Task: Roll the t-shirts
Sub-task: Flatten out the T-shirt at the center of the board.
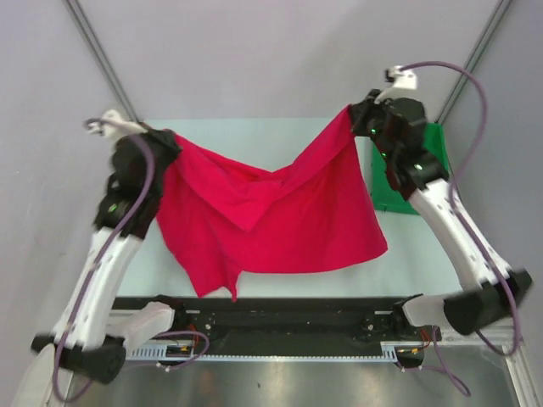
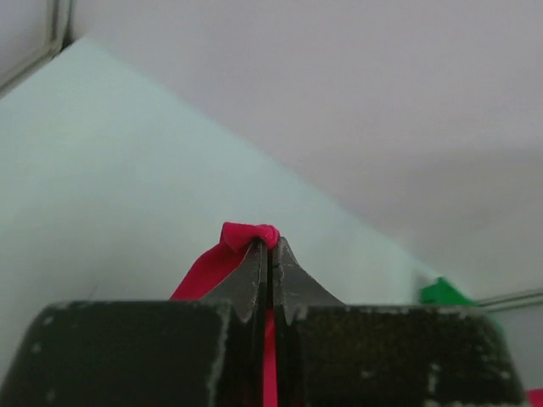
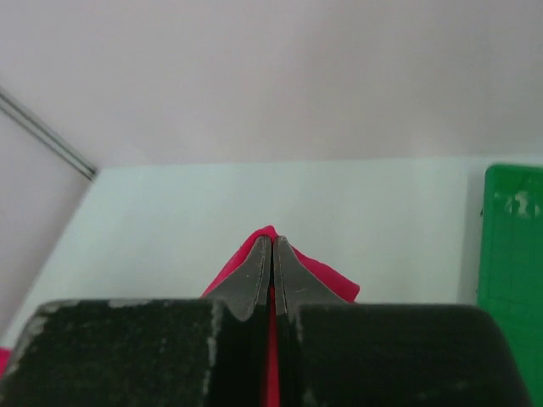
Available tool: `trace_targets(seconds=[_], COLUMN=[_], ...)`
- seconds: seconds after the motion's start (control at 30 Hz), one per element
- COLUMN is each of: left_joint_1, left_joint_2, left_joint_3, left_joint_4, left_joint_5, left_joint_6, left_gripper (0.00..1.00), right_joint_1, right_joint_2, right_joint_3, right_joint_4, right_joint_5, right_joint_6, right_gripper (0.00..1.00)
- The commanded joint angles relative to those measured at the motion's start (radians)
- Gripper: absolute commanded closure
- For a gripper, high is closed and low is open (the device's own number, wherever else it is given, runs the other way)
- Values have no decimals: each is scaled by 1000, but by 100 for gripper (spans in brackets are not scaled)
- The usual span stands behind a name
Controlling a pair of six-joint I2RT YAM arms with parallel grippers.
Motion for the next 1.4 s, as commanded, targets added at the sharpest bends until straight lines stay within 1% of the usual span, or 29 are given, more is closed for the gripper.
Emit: trace_targets(seconds=[0.0,0.03,0.07,0.1,0.13,0.17,0.2,0.23,0.27,0.33,0.37,0.43,0.47,0.5,0.57,0.6,0.63,0.67,0.7,0.77,0.8,0.83,0.87,0.93,1.03,1.07,1.17,1.27,1.37], left_joint_1=[140,174,209,254,260,262,260,259,256,253,245,233,219,217,217,217,216,211,211,207,202,199,197,199,197,197,199,197,196], left_joint_2=[209,266,382,418,435,428,411,385,333,267,236,129,90,28,-26,-37,-25,-8,21,107,146,233,269,344,513,609,728,843,926], left_joint_3=[-123,-109,-80,-33,-19,-12,-28,-50,-110,-196,-300,-401,-496,-546,-686,-715,-729,-733,-727,-683,-643,-597,-522,-464,-301,-214,-74,13,64], left_joint_4=[280,291,268,262,252,219,193,167,78,15,-20,-62,-83,-117,-79,-32,-15,11,42,210,218,199,206,241,225,205,156,127,156], left_joint_5=[102,162,210,278,279,270,262,255,244,215,207,169,149,131,142,150,155,169,178,251,246,235,230,219,206,206,195,198,209], left_joint_6=[-92,-107,-160,-168,-170,-165,-164,-187,-214,-271,-280,-326,-352,-380,-429,-434,-431,-414,-396,-307,-291,-284,-276,-270,-254,-242,-215,-221,-215], left_gripper=[99,91,57,40,29,14,11,9,9,10,13,21,26,27,34,35,40,42,45,46,44,37,33,28,28,29,32,34,34], right_joint_1=[-75,-104,-116,-127,-136,-134,-127,-121,-101,-88,-65,-29,10,33,75,106,118,118,106,81,66,42,23,-24,-66,-84,-109,-120,-136], right_joint_2=[224,330,388,444,541,561,568,540,517,465,398,336,292,267,208,191,175,161,154,169,193,209,224,279,368,386,452,524,600], right_joint_3=[-8,47,111,180,246,345,351,331,272,183,76,-15,-95,-130,-206,-276,-310,-344,-394,-407,-407,-407,-402,-392,-372,-361,-340,-303,-261], right_joint_4=[151,155,124,13,-58,-121,-174,-179,-187,-210,-209,-224,-251,-258,-264,-261,-249,-209,-184,-103,-66,-25,59,128,231,265,311,331,366], right_joint_5=[-29,-29,-31,-43,-58,-36,-28,-17,24,27,32,97,119,138,153,159,175,170,155,86,64,34,5,-43,-89,-94,-100,-106,-112], right_joint_6=[-17,-9,-2,11,15,20,23,28,37,92,107,135,138,140,158,164,173,186,187,177,172,166,166,193,239,244,253,246,249], right_gripper=[87,73,49,43,41,36,33,30,27,28,29,30,33,33,34,35,35,34,34,34,34,33,31,30,30,30,30,29,28])
